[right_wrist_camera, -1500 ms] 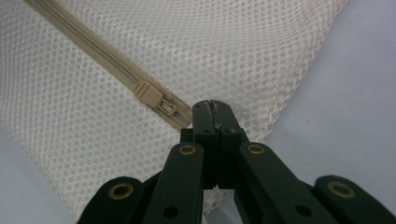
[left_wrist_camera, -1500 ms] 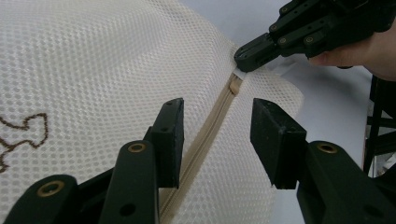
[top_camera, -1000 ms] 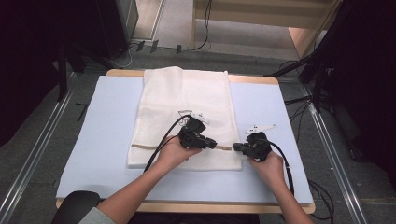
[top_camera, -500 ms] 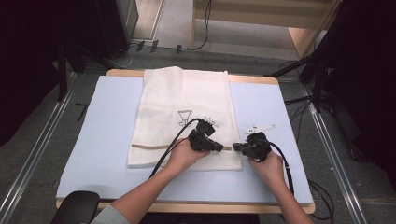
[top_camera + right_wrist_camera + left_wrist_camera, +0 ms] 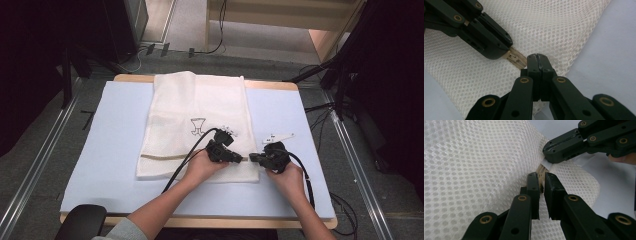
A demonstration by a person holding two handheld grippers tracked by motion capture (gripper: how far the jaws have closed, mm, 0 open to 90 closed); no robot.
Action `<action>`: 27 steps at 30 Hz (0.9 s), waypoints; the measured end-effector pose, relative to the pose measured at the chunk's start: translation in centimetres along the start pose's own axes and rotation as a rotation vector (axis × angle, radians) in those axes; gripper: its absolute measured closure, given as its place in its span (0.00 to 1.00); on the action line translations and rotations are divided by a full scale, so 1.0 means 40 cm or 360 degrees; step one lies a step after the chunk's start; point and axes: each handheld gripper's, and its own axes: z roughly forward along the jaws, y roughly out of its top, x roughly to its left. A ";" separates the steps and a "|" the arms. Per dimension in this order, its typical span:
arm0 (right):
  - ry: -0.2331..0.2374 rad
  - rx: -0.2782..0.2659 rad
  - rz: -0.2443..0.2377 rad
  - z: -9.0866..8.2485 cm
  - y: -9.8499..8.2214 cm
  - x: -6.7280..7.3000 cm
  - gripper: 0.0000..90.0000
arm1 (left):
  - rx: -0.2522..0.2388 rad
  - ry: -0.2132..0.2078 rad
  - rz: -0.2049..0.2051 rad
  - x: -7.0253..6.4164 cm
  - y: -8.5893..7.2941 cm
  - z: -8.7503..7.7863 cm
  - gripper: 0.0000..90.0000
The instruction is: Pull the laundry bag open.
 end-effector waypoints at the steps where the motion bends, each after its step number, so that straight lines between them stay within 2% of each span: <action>1: -0.0002 0.0001 0.0001 0.000 0.000 0.000 1.00 | -0.0003 0.0001 0.0000 -0.001 0.001 0.003 0.92; 13: -0.0015 -0.0003 -0.0015 0.001 0.000 0.004 1.00 | -0.0007 0.0026 0.0033 -0.008 0.003 0.013 0.98; 16: -0.0025 -0.0003 -0.0045 0.001 0.001 0.005 1.00 | -0.0010 -0.0005 -0.0007 -0.003 0.005 0.011 0.98; 19: -0.0016 0.0000 -0.0025 0.000 -0.001 0.004 1.00 | 0.0004 -0.0026 -0.0023 0.003 0.008 0.006 0.99; 27: -0.0037 -0.0006 -0.0075 0.001 -0.003 0.009 1.00 | 0.0038 -0.0031 -0.0035 0.022 0.007 -0.025 0.99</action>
